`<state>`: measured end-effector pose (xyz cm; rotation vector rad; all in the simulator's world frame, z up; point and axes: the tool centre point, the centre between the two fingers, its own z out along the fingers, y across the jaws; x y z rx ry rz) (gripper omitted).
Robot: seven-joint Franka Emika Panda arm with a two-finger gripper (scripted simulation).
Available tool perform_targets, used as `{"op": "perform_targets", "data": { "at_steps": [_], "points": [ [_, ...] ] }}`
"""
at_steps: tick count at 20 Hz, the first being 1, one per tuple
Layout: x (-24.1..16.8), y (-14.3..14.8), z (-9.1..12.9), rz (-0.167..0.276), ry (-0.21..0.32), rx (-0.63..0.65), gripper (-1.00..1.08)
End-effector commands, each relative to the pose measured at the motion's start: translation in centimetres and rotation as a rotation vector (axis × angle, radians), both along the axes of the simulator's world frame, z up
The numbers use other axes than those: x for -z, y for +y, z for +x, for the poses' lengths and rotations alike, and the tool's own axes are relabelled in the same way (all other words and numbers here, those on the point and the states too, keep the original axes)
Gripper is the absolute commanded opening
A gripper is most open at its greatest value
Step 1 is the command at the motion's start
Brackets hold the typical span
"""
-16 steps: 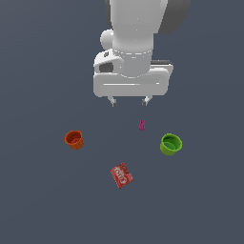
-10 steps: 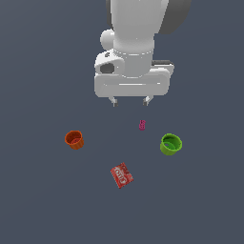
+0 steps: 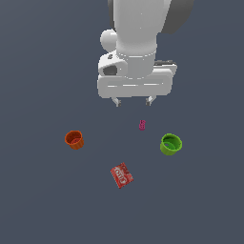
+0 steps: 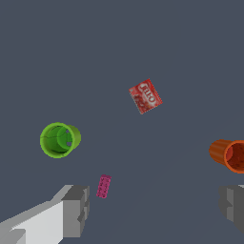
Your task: Pick up a designated object from a clutter of objects.
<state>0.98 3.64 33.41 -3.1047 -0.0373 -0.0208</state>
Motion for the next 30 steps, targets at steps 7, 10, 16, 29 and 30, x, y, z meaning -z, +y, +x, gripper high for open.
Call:
{"op": "perform_targets", "data": {
  "at_steps": [7, 10, 16, 29, 30],
  "points": [
    [1.0, -0.2, 1.0, -0.003, 0.000, -0.023, 1.00],
    [1.9, -0.3, 1.8, -0.006, 0.000, -0.045, 1.00],
    [5.0, -0.8, 4.3, -0.014, -0.001, -0.109, 1.00],
    [16.3, -2.4, 10.5, -0.032, 0.001, -0.318, 1.00],
    [17.2, -2.5, 10.8, -0.033, 0.001, -0.334, 1.00]
  ]
}}
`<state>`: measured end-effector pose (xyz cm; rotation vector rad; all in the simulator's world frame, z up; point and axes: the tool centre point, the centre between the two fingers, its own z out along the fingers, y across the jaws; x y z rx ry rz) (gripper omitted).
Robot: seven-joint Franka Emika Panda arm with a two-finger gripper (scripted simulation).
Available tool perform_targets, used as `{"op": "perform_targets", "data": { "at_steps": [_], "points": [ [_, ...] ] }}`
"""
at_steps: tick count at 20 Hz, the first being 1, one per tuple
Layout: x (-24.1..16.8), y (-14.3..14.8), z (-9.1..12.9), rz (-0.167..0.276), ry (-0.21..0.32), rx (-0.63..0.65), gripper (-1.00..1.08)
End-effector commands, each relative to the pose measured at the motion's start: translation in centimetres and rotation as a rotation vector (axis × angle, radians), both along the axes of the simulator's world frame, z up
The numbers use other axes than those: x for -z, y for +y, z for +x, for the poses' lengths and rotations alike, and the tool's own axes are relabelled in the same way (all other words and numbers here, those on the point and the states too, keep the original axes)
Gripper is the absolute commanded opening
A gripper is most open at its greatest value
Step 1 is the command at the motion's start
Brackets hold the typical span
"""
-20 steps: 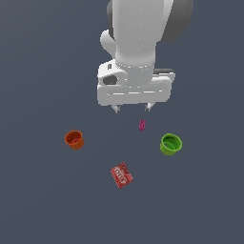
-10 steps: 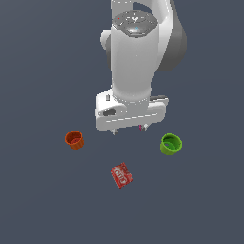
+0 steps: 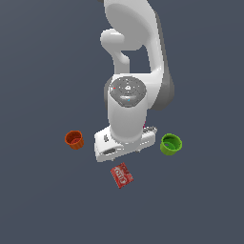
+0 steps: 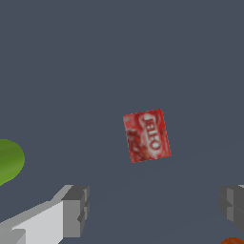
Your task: Pick up a designated object from a clutter of objects.
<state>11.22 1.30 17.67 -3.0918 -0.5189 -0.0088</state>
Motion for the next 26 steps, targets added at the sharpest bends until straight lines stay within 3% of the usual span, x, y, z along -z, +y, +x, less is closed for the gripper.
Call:
{"op": "perform_targets", "data": {
  "at_steps": [1, 12, 26],
  "points": [
    [2.4, -0.3, 0.9, -0.002, 0.000, -0.042, 1.00],
    [9.8, -1.3, 2.7, -0.007, 0.003, -0.158, 1.00],
    [12.4, -1.5, 2.9, -0.008, 0.005, -0.177, 1.00]
  ]
}}
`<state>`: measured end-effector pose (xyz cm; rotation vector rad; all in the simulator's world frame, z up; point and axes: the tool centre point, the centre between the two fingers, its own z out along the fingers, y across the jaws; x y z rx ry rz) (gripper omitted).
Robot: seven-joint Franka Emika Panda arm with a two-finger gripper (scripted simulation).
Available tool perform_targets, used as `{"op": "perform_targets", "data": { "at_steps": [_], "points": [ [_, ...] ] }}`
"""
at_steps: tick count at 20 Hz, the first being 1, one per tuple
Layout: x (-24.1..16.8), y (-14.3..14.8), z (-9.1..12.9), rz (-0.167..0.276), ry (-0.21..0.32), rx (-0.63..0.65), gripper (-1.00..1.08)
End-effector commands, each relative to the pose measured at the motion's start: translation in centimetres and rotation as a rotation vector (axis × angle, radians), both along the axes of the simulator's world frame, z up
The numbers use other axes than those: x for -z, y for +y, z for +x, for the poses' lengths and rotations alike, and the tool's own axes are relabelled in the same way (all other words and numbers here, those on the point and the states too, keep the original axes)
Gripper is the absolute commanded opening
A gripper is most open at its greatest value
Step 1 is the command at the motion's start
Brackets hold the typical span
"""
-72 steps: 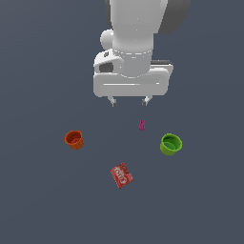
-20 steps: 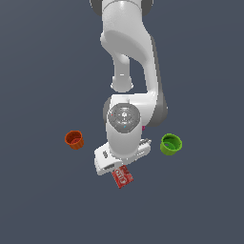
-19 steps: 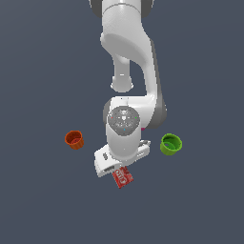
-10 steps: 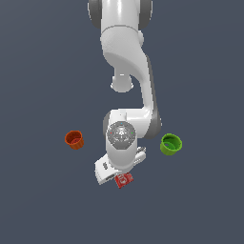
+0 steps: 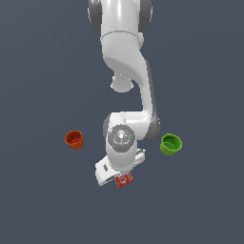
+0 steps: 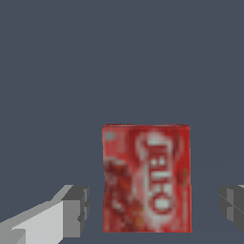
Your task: Pick up a designated object from a clutter of objects.
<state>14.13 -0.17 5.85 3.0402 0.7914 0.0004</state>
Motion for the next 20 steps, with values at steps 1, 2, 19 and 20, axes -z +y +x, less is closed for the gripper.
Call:
{"op": "perform_targets", "data": {
  "at_steps": [1, 2, 19, 20],
  "points": [
    [1.0, 0.0, -0.1, 0.000, 0.001, 0.000, 1.00],
    [1.6, 0.0, -0.1, 0.000, 0.001, -0.001, 1.00],
    [4.3, 0.0, 0.0, 0.000, 0.000, -0.003, -1.00],
    [4.3, 0.0, 0.0, 0.000, 0.000, -0.003, -1.00]
  ]
}}
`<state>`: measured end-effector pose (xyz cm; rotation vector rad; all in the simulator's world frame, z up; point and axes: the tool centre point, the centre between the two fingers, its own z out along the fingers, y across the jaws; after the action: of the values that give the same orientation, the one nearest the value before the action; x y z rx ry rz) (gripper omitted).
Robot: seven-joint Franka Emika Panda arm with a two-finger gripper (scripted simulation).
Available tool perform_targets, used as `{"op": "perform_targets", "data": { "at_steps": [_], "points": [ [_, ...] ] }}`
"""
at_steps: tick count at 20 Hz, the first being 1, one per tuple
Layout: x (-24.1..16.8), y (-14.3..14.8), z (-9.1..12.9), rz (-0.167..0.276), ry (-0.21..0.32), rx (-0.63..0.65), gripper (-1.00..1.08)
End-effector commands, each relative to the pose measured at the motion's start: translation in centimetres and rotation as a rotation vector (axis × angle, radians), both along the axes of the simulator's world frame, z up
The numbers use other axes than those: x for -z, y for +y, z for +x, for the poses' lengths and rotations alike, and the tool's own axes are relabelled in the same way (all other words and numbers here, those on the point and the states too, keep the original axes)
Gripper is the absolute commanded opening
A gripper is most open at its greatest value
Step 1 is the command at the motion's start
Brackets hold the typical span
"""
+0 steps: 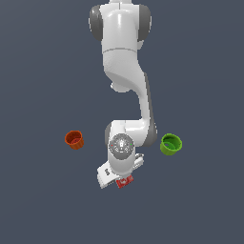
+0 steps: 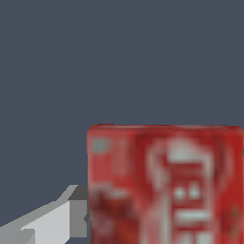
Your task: Pick up a designated object from a clutter of objects.
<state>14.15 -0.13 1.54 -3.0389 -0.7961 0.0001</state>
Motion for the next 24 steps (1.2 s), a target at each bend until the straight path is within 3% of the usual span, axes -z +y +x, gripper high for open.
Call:
{"op": "perform_targets", "data": {
  "at_steps": [1, 13, 24],
  "points": [
    [0.0, 0.0, 0.0, 0.000, 0.000, 0.000, -1.00],
    [-2.4, 0.5, -0.6, 0.000, 0.000, 0.000, -1.00],
    [-11.4, 2.5, -2.6, -0.001, 0.000, 0.000, -1.00]
  ]
}}
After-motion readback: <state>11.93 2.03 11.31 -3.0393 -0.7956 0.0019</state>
